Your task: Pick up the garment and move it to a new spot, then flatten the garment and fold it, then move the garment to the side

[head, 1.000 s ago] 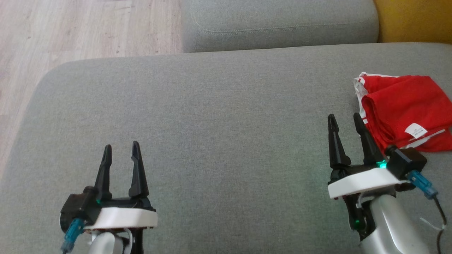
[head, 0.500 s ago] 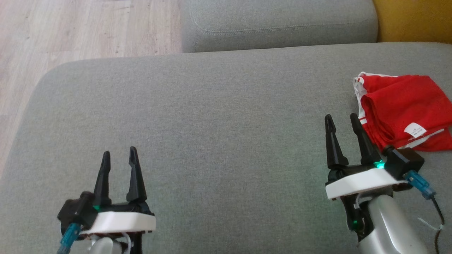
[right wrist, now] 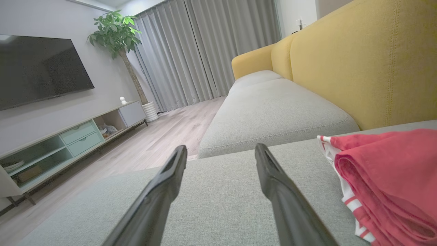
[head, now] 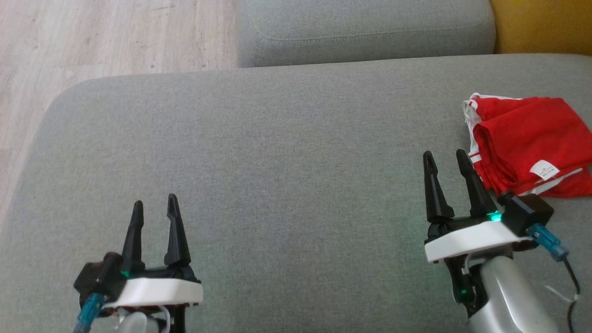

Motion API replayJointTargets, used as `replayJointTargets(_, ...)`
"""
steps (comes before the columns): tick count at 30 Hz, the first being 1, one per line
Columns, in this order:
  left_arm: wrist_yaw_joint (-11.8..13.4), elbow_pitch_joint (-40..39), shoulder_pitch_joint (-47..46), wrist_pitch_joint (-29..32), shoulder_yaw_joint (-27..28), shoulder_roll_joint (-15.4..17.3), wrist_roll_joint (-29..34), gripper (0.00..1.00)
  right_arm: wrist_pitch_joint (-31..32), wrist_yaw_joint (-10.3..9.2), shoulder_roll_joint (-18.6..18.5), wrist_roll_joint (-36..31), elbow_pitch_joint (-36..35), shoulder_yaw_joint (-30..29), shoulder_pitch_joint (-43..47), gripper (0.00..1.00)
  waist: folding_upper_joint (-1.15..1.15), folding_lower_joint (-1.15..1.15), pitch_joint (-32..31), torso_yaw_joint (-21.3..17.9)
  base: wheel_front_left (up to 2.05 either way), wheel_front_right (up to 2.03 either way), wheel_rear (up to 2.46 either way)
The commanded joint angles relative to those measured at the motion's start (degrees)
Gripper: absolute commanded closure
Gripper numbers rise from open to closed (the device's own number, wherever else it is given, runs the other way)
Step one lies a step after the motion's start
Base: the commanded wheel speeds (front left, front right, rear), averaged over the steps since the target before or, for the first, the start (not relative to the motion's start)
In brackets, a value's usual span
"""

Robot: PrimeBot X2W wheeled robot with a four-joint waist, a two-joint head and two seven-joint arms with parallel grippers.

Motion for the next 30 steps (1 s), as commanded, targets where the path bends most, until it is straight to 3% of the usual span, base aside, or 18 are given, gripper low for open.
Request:
replayJointTargets(1,0.0,0.0,0.0,0.0,0.0,0.0,0.0,1.0,0.0,0.0,0.0,0.0,0.0,0.0,0.0,1.0,0.0,0.0,0.0,0.0,0.0,0.0,0.0)
replayJointTargets(5,0.0,3.3,1.1,0.0,-0.5,0.0,0.0,1.0,0.1,0.0,0.1,0.0,3.0,0.1,1.5,1.0,0.0,0.0,0.0,0.0,0.0,0.0,0.0)
replayJointTargets(30,-1.1,2.8,0.2,4.1,2.2,0.0,-13.2,1.0,3.5,-0.01,-0.4,14.7,1.3,-2.1,2.2,1.0,0.0,0.0,-0.3,0.0,0.0,0.0,0.0)
